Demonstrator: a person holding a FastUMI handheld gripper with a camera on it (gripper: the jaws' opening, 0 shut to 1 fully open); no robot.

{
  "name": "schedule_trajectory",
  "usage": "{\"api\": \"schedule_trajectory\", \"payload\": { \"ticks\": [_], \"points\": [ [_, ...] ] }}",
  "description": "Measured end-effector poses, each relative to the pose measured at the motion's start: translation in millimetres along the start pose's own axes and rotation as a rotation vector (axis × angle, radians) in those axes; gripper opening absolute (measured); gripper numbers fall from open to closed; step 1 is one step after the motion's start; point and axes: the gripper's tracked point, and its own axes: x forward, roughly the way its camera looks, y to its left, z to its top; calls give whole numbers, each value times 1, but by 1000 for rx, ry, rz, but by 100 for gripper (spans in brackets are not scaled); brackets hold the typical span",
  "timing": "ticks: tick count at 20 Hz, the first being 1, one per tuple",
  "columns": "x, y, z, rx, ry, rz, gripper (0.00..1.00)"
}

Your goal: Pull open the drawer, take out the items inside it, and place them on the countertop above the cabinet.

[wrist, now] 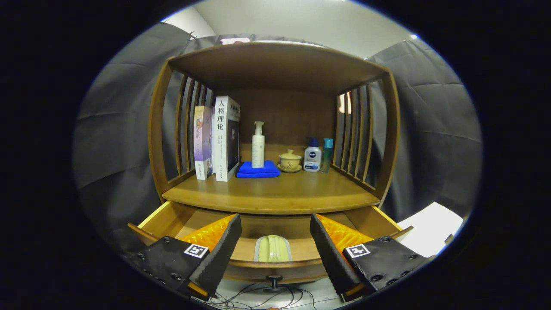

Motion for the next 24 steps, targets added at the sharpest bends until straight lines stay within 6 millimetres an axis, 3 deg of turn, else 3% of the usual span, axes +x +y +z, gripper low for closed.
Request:
{"api": "schedule_trajectory", "payload": {
  "ticks": [3, 9, 20, 24],
  "points": [
    [29, 5, -7, -5, 92, -12, 100],
    [66, 8, -53, 16, 345, -35, 100],
    [82, 4, -111, 32, 605, -65, 100],
    [90, 8, -121, 41, 641, -48, 82]
  ]
}}
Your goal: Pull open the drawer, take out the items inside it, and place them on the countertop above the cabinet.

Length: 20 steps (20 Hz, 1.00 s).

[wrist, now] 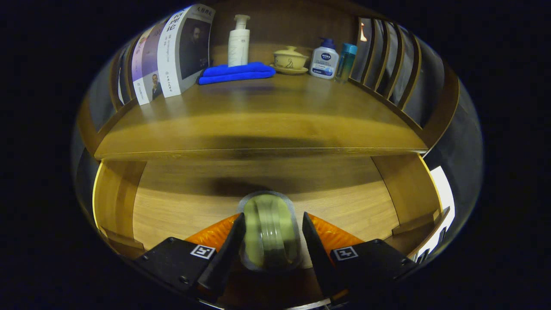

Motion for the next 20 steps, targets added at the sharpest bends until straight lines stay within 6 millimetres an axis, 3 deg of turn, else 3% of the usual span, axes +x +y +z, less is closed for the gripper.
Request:
{"api": "schedule_trajectory", "payload": {
  "ticks": [3, 6, 11, 20],
  "points": [
    [2, -1, 3, 35, 0, -5, 71],
    [4, 2, 5, 74, -6, 9, 32],
    [-6, 10, 18, 85, -76, 23, 7],
    [-55, -4, 34, 163, -162, -17, 7]
  ]
}}
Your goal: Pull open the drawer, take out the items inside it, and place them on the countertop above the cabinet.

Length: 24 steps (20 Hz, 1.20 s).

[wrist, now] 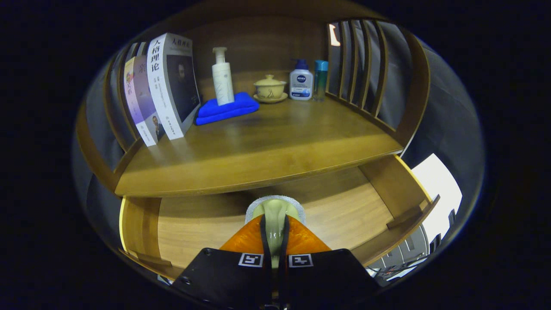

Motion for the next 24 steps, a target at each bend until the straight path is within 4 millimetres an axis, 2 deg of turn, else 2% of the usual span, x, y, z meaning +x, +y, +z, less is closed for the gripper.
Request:
{"api": "schedule_trajectory", "payload": {
  "ticks": [4, 13, 18, 24],
  "points": [
    [-16, -3, 12, 28, -67, 19, 8],
    [-29, -9, 16, 80, -107, 41, 7],
    [-48, -15, 45, 83, -198, 46, 7],
    [-43, -8, 77, 41, -244, 62, 7]
  ]
}}
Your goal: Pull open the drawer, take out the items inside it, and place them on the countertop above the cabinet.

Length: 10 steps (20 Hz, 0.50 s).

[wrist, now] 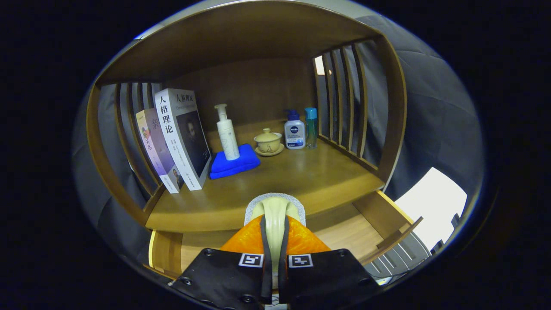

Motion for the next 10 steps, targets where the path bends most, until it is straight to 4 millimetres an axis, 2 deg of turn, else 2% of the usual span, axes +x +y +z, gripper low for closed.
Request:
{"api": "schedule_trajectory", "payload": {
  "ticks": [5, 10],
  "points": [
    [19, 7, 20, -83, -25, 1, 7],
    [47, 30, 49, -153, -39, 42, 7]
  ]
}}
